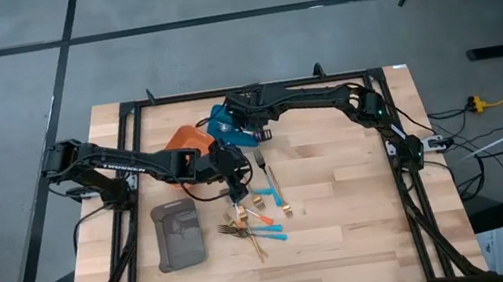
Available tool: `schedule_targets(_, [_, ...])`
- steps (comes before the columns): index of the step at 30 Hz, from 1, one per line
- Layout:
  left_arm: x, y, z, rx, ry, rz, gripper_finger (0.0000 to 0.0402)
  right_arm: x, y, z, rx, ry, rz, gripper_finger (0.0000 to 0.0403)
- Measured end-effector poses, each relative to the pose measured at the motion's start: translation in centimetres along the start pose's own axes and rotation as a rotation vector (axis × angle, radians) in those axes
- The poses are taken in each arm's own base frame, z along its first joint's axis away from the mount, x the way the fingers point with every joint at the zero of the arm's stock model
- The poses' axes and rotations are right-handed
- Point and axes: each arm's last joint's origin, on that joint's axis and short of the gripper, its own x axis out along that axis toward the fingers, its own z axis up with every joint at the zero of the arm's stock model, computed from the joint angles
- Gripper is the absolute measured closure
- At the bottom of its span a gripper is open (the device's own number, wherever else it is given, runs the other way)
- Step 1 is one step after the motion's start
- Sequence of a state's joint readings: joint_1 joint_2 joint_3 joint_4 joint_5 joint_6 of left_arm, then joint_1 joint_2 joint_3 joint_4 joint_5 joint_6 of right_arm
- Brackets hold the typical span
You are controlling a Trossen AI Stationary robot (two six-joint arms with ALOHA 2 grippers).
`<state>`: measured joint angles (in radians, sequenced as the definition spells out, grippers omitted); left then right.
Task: Sort silverware by color (type)
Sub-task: Put the blue fork into the orange bin
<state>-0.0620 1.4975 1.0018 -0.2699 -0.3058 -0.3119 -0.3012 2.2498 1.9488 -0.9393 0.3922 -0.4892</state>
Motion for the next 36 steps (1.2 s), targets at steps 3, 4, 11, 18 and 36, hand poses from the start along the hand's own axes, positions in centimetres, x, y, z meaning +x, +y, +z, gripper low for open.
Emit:
schedule_targets(3, [0.0,0.0,0.0,0.0,0.0,0.0,0.0328,0.0,-0.1,-0.1,-0.003,0.022,-0.03,0.0311])
schedule_targets(4, [0.0,0.0,0.0,0.0,0.0,0.0,0.0328,0.0,-0.1,-0.2,-0.004,0.036,-0.048,0.0311])
schedule_targets(11, [0.0,0.0,0.0,-0.008,0.0,0.0,0.0328,-1.2,-0.6,-1.0,-0.022,0.118,-0.133,0.031])
schedule_targets(18, [0.0,-0.1,-0.2,-0.069,0.02,-0.005,0.0328,-5.0,-1.8,-2.0,0.011,0.085,-0.152,0.031])
schedule_targets(36, [-1.0,-2.8,-1.3,-0.025,0.043,-0.075,0.0328,-17.1,-5.0,-8.6,0.19,0.009,-0.195,0.031])
